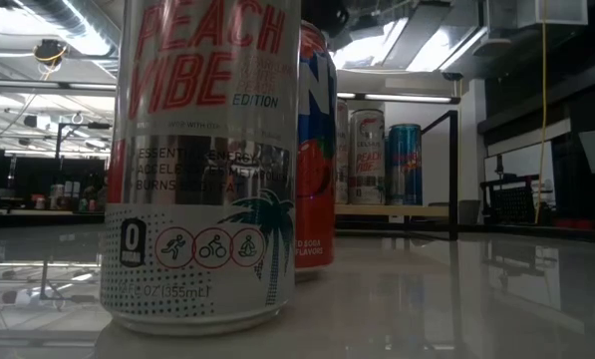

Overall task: Place canned beverage on shelf
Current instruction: Put the blue soda can onto the shelf aligned with the other blue soda cans

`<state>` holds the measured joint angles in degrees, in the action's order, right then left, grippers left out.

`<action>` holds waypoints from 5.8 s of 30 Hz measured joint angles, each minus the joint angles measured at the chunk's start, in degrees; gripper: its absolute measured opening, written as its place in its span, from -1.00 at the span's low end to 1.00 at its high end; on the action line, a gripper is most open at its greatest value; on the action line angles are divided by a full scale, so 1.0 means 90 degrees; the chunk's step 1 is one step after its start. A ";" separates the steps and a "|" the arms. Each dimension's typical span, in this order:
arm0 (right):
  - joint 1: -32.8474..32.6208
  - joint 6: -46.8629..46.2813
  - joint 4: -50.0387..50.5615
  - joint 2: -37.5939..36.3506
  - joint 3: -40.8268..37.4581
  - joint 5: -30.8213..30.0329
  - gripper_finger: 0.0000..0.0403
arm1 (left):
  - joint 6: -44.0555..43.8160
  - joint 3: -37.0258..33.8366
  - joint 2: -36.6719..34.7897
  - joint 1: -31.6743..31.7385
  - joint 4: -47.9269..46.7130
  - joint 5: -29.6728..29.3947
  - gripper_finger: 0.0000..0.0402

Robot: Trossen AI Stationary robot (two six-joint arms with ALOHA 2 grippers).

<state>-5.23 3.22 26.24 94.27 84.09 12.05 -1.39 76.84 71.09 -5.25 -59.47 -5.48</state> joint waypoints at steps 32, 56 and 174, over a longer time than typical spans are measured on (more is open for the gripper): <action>-0.0005 -0.0221 0.0369 0.1253 0.0030 -0.0566 0.80 | -0.0170 -0.0007 -0.0010 -0.0232 -0.0020 -0.0002 0.63; -0.0005 -0.0238 0.0442 0.1497 0.0027 -0.0736 0.80 | -0.0165 -0.0007 -0.0008 -0.0229 -0.0004 -0.0002 0.63; -0.0004 -0.0834 0.3789 0.0548 0.1455 -0.0859 0.17 | -0.0180 -0.0007 -0.0010 -0.0229 0.0093 -0.0002 0.63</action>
<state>-5.27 -4.29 60.34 99.20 97.19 4.33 -3.01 76.77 71.00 -7.31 -58.63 -5.50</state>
